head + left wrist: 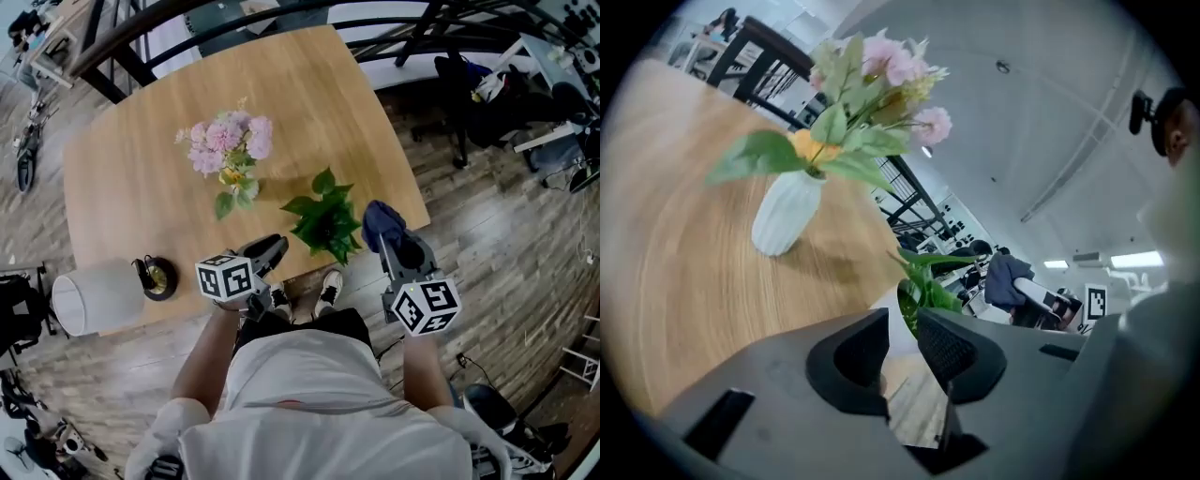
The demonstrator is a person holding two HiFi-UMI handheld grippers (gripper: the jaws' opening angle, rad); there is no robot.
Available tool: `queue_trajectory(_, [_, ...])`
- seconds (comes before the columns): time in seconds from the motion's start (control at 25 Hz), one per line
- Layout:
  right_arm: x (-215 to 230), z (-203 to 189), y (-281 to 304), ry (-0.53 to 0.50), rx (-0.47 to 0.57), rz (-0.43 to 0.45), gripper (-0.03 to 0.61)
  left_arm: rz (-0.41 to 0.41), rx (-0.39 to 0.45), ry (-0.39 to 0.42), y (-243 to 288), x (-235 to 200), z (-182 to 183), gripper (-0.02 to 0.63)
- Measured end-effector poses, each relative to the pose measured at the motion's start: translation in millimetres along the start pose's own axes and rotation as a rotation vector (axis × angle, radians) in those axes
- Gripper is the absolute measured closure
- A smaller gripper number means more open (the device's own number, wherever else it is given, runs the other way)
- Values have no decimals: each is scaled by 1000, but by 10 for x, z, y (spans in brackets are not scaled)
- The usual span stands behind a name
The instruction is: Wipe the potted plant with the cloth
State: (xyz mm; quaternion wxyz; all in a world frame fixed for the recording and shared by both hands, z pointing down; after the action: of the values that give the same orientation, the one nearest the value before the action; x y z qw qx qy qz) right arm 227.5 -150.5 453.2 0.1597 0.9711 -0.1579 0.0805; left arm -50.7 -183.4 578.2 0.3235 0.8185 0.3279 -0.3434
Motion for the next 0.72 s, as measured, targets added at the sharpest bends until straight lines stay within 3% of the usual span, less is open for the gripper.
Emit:
queue_trajectory(0.32, [67, -182, 7, 36, -59, 44, 433, -26, -26, -192, 391, -69, -218, 518])
queue_trajectory(0.72, [-107, -363, 48, 224, -121, 210, 433, 24, -20, -268, 553, -108, -303, 515])
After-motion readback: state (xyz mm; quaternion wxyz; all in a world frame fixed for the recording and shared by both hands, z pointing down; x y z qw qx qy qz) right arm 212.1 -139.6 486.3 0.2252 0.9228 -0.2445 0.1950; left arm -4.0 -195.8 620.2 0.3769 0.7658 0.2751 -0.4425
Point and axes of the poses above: the fingertips, and each gripper's own axes: y forward along the fingers, x to its right, z out of its top, the point moved 7 cm from there along -y, backward along the fingers, and after that the axes turned 11 degrees about x, right-handed, at the moved point
